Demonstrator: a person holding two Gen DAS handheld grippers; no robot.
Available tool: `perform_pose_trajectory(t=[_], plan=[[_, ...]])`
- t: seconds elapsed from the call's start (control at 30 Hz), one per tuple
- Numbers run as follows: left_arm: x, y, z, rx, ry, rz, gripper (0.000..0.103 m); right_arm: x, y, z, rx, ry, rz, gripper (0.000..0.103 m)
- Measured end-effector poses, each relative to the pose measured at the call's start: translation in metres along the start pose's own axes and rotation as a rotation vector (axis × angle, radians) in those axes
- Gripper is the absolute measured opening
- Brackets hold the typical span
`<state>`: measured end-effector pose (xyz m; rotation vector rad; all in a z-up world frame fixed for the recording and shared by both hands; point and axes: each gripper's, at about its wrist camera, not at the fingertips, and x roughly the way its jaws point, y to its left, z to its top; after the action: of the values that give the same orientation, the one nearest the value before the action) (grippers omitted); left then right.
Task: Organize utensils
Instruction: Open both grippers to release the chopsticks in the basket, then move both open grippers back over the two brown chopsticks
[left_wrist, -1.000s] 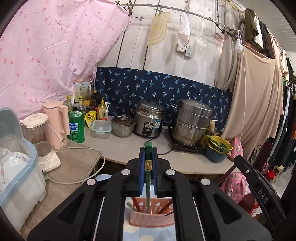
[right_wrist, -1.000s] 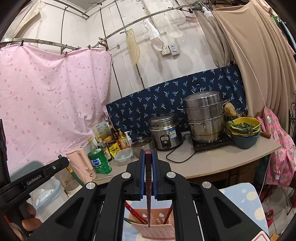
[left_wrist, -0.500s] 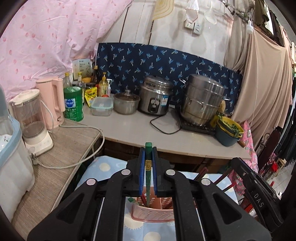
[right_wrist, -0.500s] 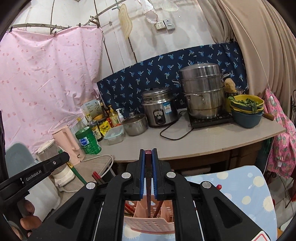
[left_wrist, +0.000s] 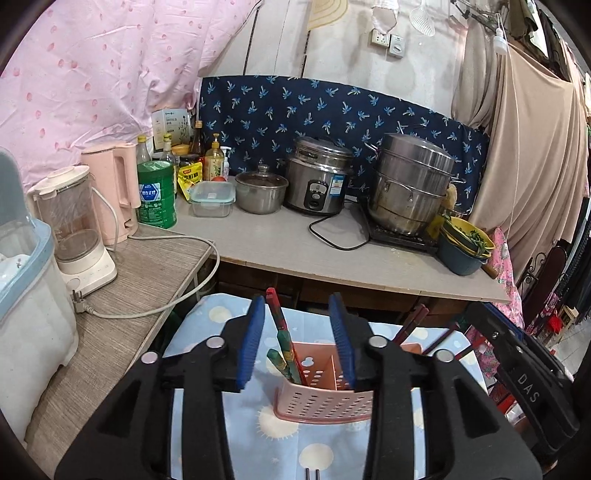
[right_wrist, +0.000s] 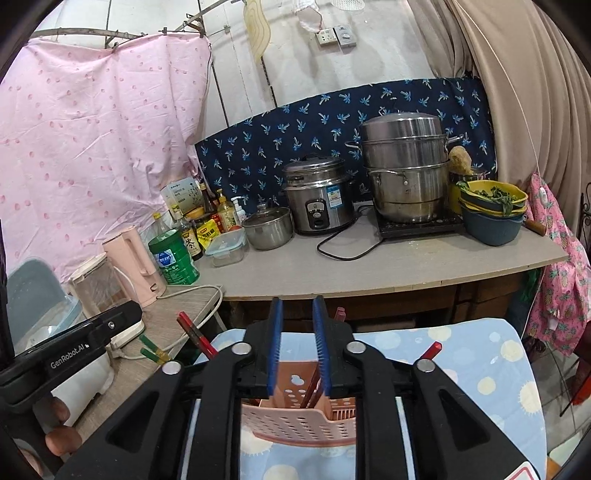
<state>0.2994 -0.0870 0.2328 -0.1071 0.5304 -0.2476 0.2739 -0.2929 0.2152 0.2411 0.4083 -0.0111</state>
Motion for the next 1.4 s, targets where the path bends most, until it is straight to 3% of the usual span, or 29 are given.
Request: perform_pose_trajectory(t=[0.13,0.3,0.8,1.4], plan=[[-0.015,-0.002,-0.005,0.023,0.003,-0.001,0.037,-0.016,0.004,-0.002,-0.002,-0.002,0.016,0.021],[-0.033,-0.004,-0.015,0.052,0.004,0.015,0.048,-0.039,0.008,-0.015,0.004,0.005,0.041,0.022],[-0.081,-0.006,-0.054,0.126,0.039,0.102,0.048,-0.096,0.031,-0.066,-0.082,0.064,0.034,0.022],[-0.117,0.001,-0.113,0.12,0.114,0.102,0.048,-0.152,0.034,-0.122,-0.101,0.11,-0.002,0.022]])
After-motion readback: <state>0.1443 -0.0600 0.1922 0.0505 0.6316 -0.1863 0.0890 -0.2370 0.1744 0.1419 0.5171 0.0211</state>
